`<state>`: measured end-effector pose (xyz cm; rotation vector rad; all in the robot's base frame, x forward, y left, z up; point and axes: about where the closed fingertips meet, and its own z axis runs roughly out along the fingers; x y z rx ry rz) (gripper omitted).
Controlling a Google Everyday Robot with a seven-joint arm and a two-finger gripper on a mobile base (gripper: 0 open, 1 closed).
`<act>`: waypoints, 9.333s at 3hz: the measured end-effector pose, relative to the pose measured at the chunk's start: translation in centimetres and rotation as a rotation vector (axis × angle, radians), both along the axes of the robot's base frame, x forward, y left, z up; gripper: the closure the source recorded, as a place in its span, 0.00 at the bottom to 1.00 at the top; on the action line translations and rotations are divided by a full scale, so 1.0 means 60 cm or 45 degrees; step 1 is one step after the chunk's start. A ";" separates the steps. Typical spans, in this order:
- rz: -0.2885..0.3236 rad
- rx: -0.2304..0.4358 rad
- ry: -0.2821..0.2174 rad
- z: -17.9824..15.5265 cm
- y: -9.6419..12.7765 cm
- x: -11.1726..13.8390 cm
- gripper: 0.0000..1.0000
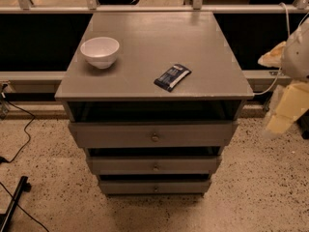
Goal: Open bottom drawer
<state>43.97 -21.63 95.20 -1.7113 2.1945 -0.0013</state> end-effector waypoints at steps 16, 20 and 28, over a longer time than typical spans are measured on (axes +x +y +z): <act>0.367 0.373 -0.059 -1.130 0.019 0.087 0.00; 0.232 0.324 -0.194 -1.246 0.004 0.212 0.00; 0.295 0.414 -0.202 -1.264 0.060 0.190 0.30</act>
Offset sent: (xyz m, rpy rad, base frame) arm -0.0278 0.0502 -0.2317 0.2369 -0.1060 0.0578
